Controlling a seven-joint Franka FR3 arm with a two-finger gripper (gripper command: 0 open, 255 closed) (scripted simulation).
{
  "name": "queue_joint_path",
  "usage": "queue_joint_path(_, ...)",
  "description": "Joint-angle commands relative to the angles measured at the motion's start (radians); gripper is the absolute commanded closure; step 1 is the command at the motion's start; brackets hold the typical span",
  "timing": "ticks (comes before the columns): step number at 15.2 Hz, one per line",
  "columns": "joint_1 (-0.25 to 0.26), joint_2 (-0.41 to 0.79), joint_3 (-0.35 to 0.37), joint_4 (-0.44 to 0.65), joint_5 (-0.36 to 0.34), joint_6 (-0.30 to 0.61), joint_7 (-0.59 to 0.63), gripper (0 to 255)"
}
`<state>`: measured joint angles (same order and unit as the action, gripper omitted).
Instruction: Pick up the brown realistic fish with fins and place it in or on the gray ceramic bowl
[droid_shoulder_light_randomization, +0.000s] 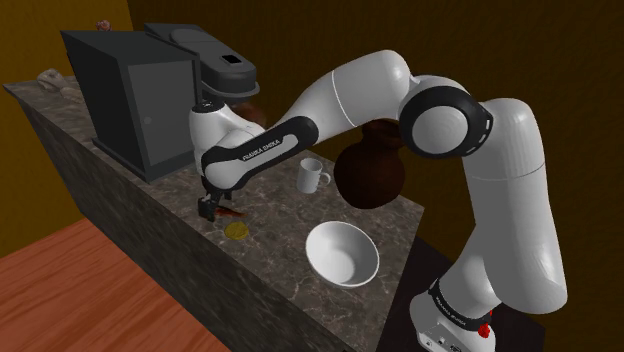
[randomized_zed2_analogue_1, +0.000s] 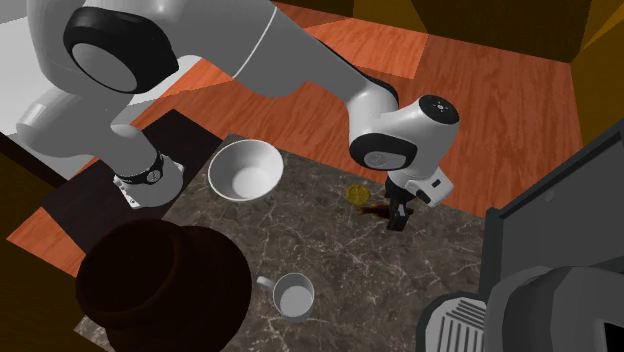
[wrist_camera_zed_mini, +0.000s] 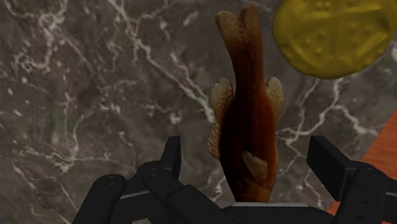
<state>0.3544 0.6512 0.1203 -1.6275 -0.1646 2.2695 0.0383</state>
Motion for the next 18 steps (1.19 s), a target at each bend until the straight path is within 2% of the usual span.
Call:
queue_joint_path(1, 0.0, 0.001, 0.0, 0.001, 0.0, 0.001, 0.0, 0)
queue_joint_path(4, 0.0, 0.001, 0.0, 0.001, 0.0, 0.001, 0.0, 0)
queue_joint_path(5, 0.0, 0.001, 0.0, 0.001, 0.0, 0.001, 0.0, 255)
queue_joint_path(14, 0.0, 0.001, 0.0, 0.001, 0.0, 0.001, 0.0, 255)
queue_joint_path(18, -0.002, -0.031, 0.004, 0.005, 0.006, -0.036, -0.005, 255)
